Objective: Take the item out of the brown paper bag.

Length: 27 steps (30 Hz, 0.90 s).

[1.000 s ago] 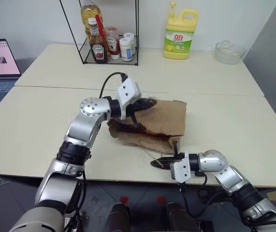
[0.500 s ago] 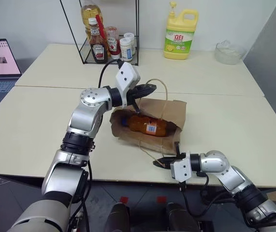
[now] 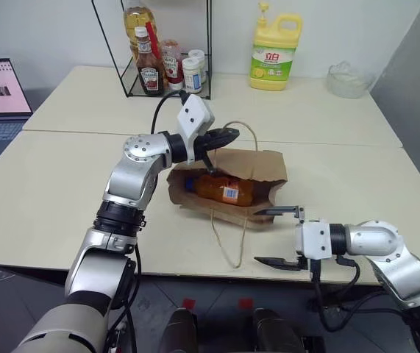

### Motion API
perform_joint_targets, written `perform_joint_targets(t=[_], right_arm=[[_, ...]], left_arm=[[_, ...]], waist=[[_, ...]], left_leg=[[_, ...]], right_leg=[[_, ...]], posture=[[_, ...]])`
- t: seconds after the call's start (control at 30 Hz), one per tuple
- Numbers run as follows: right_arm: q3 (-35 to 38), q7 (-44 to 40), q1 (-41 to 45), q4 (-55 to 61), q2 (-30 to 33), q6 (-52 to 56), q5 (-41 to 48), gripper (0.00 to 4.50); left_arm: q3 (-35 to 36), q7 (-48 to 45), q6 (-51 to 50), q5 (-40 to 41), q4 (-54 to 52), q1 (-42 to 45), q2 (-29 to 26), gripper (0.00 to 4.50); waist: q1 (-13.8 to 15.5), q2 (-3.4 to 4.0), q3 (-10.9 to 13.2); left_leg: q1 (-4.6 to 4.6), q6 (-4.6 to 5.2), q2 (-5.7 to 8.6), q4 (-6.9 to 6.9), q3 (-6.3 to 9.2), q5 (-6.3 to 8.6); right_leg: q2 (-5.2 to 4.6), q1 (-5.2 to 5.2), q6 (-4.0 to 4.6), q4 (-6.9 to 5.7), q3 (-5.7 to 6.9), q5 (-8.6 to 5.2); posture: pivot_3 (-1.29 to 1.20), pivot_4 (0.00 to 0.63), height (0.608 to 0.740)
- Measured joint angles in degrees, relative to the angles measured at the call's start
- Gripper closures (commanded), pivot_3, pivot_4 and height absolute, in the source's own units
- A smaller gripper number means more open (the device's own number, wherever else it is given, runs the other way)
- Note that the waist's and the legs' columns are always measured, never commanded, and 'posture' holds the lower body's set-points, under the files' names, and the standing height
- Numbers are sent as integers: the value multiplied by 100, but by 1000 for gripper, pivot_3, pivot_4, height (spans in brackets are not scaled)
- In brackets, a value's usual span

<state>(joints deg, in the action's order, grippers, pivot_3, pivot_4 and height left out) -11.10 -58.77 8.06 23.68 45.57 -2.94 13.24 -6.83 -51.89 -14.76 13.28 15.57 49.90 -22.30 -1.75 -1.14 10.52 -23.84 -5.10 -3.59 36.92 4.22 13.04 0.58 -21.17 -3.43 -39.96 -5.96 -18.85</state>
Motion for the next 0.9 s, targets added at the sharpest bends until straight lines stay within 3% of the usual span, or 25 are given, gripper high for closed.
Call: perform_joint_targets(t=[0.23,0.33,0.5,0.7,0.9], right_arm=[[914,316,-62,544,319,1159,636,22],[1056,830,415,905,47,1999,1079,620],[1028,2086,1040,1388,-897,3592,1938,2404],[991,3065,1104,1588,-1631,4864,2942,4449],[776,3520,1277,1633,-2114,5500,3751,4449]], left_arm=[[24,0,6,2,8,0,0,4500],[27,-4,17,1,22,1,8,4500],[26,-9,27,-12,75,29,18,4500],[30,-22,50,-39,80,56,10,4500],[27,-34,110,-64,84,57,19,4500]], waist=[[-7,0,0],[-22,0,0],[-7,0,0],[5,0,0],[-9,1,0]], left_leg=[[-1,0,0,0,4,0],[-1,0,-4,-2,9,0],[-7,-1,-1,-1,15,-1],[-12,-1,-1,-3,18,-1],[-12,0,-2,-4,19,0]], right_leg=[[0,1,0,-1,3,0],[4,0,2,-2,7,-1],[2,-1,3,-1,14,-2],[2,-4,4,-1,19,-2],[3,-6,5,-1,20,-3]], posture=[[0,150,740],[0,150,740],[0,150,740],[0,150,740],[0,150,740]])
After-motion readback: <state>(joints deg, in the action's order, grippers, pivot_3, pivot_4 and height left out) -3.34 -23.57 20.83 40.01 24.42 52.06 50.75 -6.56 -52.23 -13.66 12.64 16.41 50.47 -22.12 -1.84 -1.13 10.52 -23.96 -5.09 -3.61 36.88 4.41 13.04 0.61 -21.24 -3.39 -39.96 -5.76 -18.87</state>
